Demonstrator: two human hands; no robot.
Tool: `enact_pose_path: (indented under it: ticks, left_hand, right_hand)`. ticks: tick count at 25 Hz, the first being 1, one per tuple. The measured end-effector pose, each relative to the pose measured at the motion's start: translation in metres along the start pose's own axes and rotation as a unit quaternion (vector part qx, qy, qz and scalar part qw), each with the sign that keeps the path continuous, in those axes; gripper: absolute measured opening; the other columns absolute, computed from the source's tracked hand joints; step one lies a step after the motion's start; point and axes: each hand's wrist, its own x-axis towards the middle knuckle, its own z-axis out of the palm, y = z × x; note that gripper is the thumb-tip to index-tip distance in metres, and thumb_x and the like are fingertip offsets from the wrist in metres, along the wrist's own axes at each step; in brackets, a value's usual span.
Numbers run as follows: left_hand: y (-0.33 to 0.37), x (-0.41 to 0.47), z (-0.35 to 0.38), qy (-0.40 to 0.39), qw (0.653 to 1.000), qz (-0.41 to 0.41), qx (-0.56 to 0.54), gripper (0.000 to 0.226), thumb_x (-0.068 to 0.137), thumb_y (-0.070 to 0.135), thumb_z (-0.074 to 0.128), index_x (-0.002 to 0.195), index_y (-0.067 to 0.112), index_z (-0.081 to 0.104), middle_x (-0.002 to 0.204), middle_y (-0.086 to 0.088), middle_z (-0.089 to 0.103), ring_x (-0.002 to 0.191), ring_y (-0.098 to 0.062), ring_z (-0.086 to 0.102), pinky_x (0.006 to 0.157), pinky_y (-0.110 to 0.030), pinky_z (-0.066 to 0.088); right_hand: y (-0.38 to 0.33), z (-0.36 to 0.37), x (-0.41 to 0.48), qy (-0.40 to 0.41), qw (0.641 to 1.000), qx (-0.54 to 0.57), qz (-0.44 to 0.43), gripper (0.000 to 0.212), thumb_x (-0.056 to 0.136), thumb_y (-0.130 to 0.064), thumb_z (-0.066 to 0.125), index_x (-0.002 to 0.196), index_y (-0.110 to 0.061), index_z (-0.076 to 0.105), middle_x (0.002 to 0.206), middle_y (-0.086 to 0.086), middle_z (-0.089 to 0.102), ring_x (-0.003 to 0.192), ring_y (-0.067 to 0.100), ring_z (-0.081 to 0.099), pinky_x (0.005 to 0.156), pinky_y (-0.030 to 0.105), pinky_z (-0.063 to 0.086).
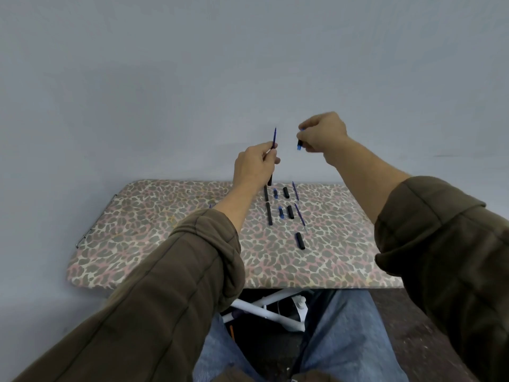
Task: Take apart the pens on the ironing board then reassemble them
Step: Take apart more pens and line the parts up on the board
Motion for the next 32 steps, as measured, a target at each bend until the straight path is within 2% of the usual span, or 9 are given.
enact_pose_path:
  ticks: [4, 8, 11, 14, 16, 19, 25, 28, 32]
  left_hand:
    - [-0.006, -0.006, -0.001, 0.001, 1.0, -0.004, 0.012, 0.03, 0.102, 0.031, 0.055, 0.127, 0.024, 0.07, 0.092, 0.013, 0.079, 0.097, -0.006, 0.069, 0.088, -0.025, 0.052]
    - [-0.019, -0.019, 0.004, -0.002, 1.0, -0.009, 0.012, 0.03, 0.103, 0.03, 0.055, 0.127, 0.024, 0.071, 0.092, 0.013, 0.079, 0.094, -0.005, 0.069, 0.087, -0.025, 0.052]
    - [-0.029, -0.026, 0.008, -0.003, 1.0, -0.013, 0.012, 0.029, 0.103, 0.031, 0.055, 0.126, 0.024, 0.071, 0.091, 0.013, 0.079, 0.087, -0.003, 0.069, 0.084, -0.024, 0.053]
    - [-0.041, -0.03, 0.01, -0.01, 1.0, -0.023, 0.009, 0.029, 0.103, 0.031, 0.055, 0.126, 0.024, 0.071, 0.09, 0.013, 0.079, 0.069, -0.007, 0.063, 0.071, -0.022, 0.051]
    - [-0.048, -0.031, 0.012, -0.011, 0.999, -0.029, 0.014, 0.028, 0.102, 0.031, 0.055, 0.126, 0.024, 0.071, 0.088, 0.014, 0.079, 0.072, -0.002, 0.066, 0.071, -0.019, 0.05]
    - [-0.048, -0.027, 0.012, -0.01, 0.999, -0.036, 0.016, 0.028, 0.103, 0.031, 0.056, 0.125, 0.025, 0.071, 0.087, 0.016, 0.078, 0.084, 0.0, 0.07, 0.078, -0.021, 0.052]
    - [-0.062, -0.025, 0.022, -0.023, 0.998, -0.051, 0.029, 0.028, 0.102, 0.032, 0.056, 0.125, 0.025, 0.071, 0.087, 0.015, 0.079, 0.061, 0.01, 0.059, 0.075, -0.024, 0.054]
    - [-0.063, -0.025, 0.022, -0.021, 0.999, -0.043, 0.023, 0.028, 0.102, 0.031, 0.056, 0.125, 0.023, 0.071, 0.086, 0.016, 0.078, 0.048, 0.011, 0.053, 0.067, -0.023, 0.051]
    - [-0.064, -0.027, 0.025, -0.022, 0.998, -0.046, 0.021, 0.028, 0.102, 0.03, 0.056, 0.125, 0.023, 0.071, 0.077, 0.024, 0.073, 0.063, 0.007, 0.064, 0.066, -0.02, 0.049]
  right_hand:
    - [0.038, 0.03, -0.019, -0.125, 0.974, -0.182, 0.048, 0.016, 0.089, -0.009, 0.08, 0.102, 0.0, 0.076, 0.092, 0.018, 0.079, 0.09, 0.03, 0.079, 0.083, 0.043, 0.065]
    - [0.075, 0.058, -0.03, -0.16, 0.946, -0.27, 0.079, 0.019, 0.083, -0.012, 0.084, 0.074, -0.005, 0.069, 0.059, 0.01, 0.07, 0.061, 0.024, 0.073, 0.065, 0.034, 0.064]
    - [0.099, 0.076, -0.033, -0.173, 0.911, -0.368, 0.071, 0.029, 0.083, -0.022, 0.082, 0.062, -0.011, 0.067, 0.046, 0.001, 0.065, 0.056, 0.017, 0.07, 0.064, 0.032, 0.063]
    - [0.114, 0.089, -0.038, -0.179, 0.885, -0.428, 0.042, 0.023, 0.082, -0.024, 0.077, 0.066, -0.013, 0.065, 0.056, 0.0, 0.063, 0.049, 0.016, 0.058, 0.046, 0.026, 0.047]
    - [0.124, 0.096, -0.04, -0.188, 0.877, -0.44, 0.038, 0.017, 0.08, -0.02, 0.076, 0.073, -0.013, 0.062, 0.063, 0.001, 0.06, 0.048, 0.017, 0.054, 0.042, 0.023, 0.039]
    - [0.129, 0.098, -0.041, -0.186, 0.881, -0.432, 0.04, 0.025, 0.076, -0.019, 0.08, 0.064, -0.013, 0.059, 0.06, 0.002, 0.057, 0.045, 0.016, 0.054, 0.037, 0.019, 0.035]
    - [0.144, 0.107, -0.04, -0.197, 0.878, -0.43, 0.078, 0.029, 0.076, -0.02, 0.086, 0.068, -0.012, 0.06, 0.069, 0.002, 0.064, 0.058, 0.017, 0.059, 0.044, 0.025, 0.041]
    - [0.146, 0.108, -0.042, -0.209, 0.88, -0.417, 0.084, 0.026, 0.077, -0.019, 0.086, 0.075, -0.011, 0.061, 0.081, 0.005, 0.073, 0.072, 0.02, 0.07, 0.052, 0.028, 0.052]
    - [0.146, 0.109, -0.043, -0.22, 0.883, -0.404, 0.093, 0.026, 0.076, -0.018, 0.086, 0.078, -0.011, 0.061, 0.087, 0.006, 0.076, 0.078, 0.021, 0.074, 0.056, 0.029, 0.056]
